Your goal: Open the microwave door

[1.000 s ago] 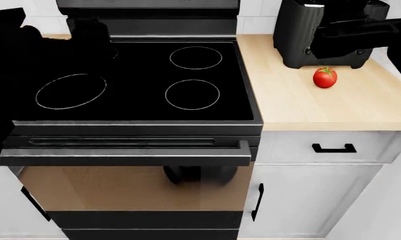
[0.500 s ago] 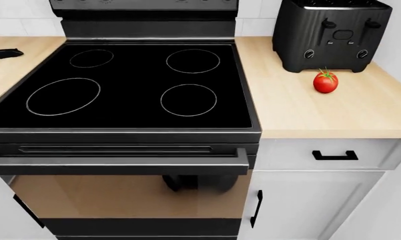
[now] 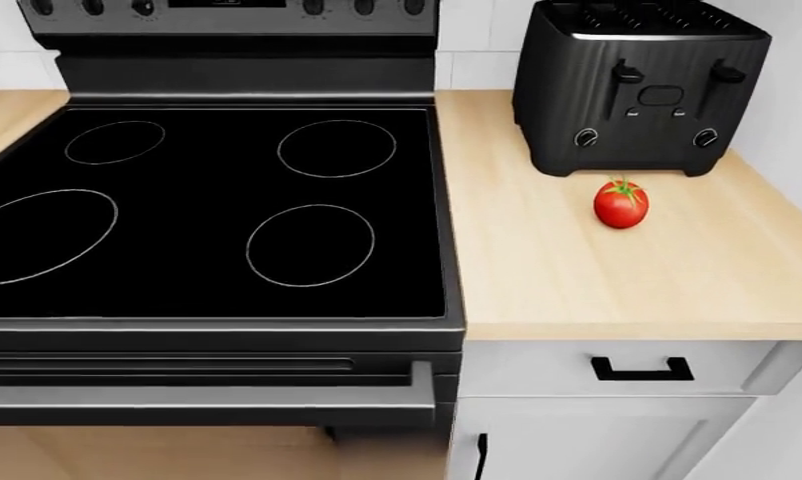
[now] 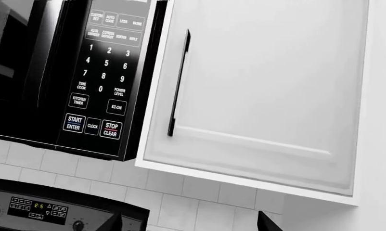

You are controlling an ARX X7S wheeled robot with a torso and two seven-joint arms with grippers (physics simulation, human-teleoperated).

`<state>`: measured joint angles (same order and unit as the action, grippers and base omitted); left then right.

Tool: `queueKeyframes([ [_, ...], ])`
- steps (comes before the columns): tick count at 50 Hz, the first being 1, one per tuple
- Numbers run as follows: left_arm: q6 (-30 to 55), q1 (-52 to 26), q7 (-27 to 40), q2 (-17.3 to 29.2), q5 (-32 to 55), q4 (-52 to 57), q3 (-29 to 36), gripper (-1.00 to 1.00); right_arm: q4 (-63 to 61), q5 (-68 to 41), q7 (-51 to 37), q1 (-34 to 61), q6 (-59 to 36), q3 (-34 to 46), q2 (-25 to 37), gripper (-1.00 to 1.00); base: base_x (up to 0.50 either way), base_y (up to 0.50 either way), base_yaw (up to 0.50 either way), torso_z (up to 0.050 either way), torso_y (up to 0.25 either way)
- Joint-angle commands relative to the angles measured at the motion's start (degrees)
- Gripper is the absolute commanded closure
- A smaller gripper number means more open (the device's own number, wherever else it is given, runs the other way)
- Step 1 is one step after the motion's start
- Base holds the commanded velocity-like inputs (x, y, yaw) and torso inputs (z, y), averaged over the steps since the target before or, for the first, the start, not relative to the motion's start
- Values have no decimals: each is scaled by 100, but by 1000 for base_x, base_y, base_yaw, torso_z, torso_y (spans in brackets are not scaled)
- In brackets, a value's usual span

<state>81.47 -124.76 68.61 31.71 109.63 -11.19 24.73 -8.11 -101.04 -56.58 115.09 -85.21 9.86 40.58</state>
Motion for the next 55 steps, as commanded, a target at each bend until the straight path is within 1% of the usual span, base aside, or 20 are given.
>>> queueKeyframes([
  [1,21,-414,-446,-172,-435,-346,70,-100,35,354,379,192,19,197,56,-100,391,-340,0,0,0],
  [11,-135,-466,-555,-199,-694,-220,78,-100,-126,107,204,39,146,251,202,-100,393,-303,0,0,0],
  [25,-162,-599,-878,-192,-1259,-211,279,-100,-298,232,446,-101,281,321,284,-100,392,-73,0,0,1],
  [28,-267,-648,-1154,-241,-1511,-247,311,-100,-331,241,472,-153,311,327,316,-100,393,0,0,0,0],
  [32,-523,-839,-1777,-440,-2114,-503,501,-100,-376,175,435,-185,325,352,370,-100,325,0,0,0,0],
  [33,-614,-956,-2021,-518,-2368,-621,586,-100,-383,137,420,-186,329,356,385,-100,0,0,0,0,0],
  [34,-564,-1018,-2294,-672,-2818,-730,470,-100,-385,60,381,-178,334,363,397,-100,0,0,0,0,12],
  [35,-403,-1021,-2550,-858,-3339,-796,193,-100,-389,-4,341,-166,338,374,408,-100,0,0,0,0,0],
  [38,98,-1023,-3647,-1465,-5450,-836,-664,-100,-385,-221,226,-97,330,435,443,-100,0,0,0,0,0],
  [41,164,-1023,-4876,-1957,-7383,-948,-1169,-100,-340,-353,158,12,325,506,443,-100,0,0,0,0,0],
  [44,-108,-1023,-6088,-2406,-9152,-1328,-1473,-100,-345,-408,134,38,349,536,448,-100,0,0,0,0,0],
  [47,-586,-1023,-6920,-2766,-10593,-1818,-1721,-100,-373,-428,134,-1,388,535,471,-100,0,0,0,0,0],
  [49,-995,-1023,-7186,-2960,-11246,-2284,-1952,-100,-394,-429,142,-38,414,532,485,-100,0,0,0,0,0],
  [51,-1410,-1023,-7275,-3088,-11628,-2772,-2143,-100,-420,-417,162,-78,438,526,496,-100,0,0,0,0,0],
  [53,-1855,-1023,-7260,-3150,-11795,-3297,-2161,-100,-462,-397,186,-147,467,509,517,-100,0,0,0,0,0],
  [55,-2181,-1024,-7138,-3160,-11769,-3679,-2134,-100,-519,-350,239,-251,502,468,554,-100,0,0,0,0,0],
])
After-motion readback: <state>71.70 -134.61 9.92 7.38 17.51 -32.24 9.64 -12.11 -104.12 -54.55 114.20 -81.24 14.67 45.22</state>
